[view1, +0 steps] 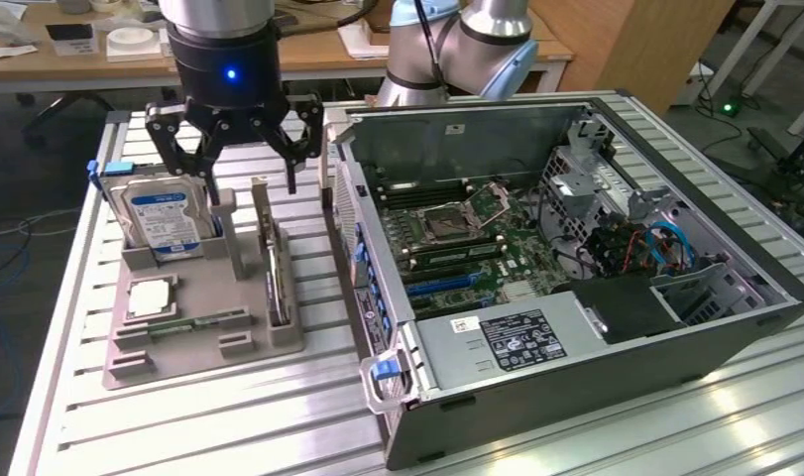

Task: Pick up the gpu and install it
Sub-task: 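Pick up the gpu and move the gpu toward the slot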

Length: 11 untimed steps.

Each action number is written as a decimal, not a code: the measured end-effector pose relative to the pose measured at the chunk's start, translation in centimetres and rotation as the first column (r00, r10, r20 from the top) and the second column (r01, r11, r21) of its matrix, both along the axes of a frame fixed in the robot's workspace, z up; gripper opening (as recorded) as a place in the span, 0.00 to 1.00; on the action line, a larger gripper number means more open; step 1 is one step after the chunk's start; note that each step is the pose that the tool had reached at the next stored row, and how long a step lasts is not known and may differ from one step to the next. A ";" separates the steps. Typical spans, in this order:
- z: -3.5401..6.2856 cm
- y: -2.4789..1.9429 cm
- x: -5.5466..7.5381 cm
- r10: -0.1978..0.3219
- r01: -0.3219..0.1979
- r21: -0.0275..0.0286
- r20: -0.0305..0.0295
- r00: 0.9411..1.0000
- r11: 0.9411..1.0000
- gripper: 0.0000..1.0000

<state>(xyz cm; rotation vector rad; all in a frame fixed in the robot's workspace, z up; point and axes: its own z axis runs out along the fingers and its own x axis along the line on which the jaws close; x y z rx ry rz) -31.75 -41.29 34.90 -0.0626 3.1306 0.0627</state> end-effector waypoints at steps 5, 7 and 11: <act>-0.92 -0.06 0.0 0.000 0.000 0.000 0.000 1.000 1.000 0.78; -1.28 -0.13 0.0 0.000 0.000 0.000 0.000 1.000 1.000 0.78; -2.01 -0.60 0.0 -0.002 0.002 0.000 0.002 1.000 1.000 0.78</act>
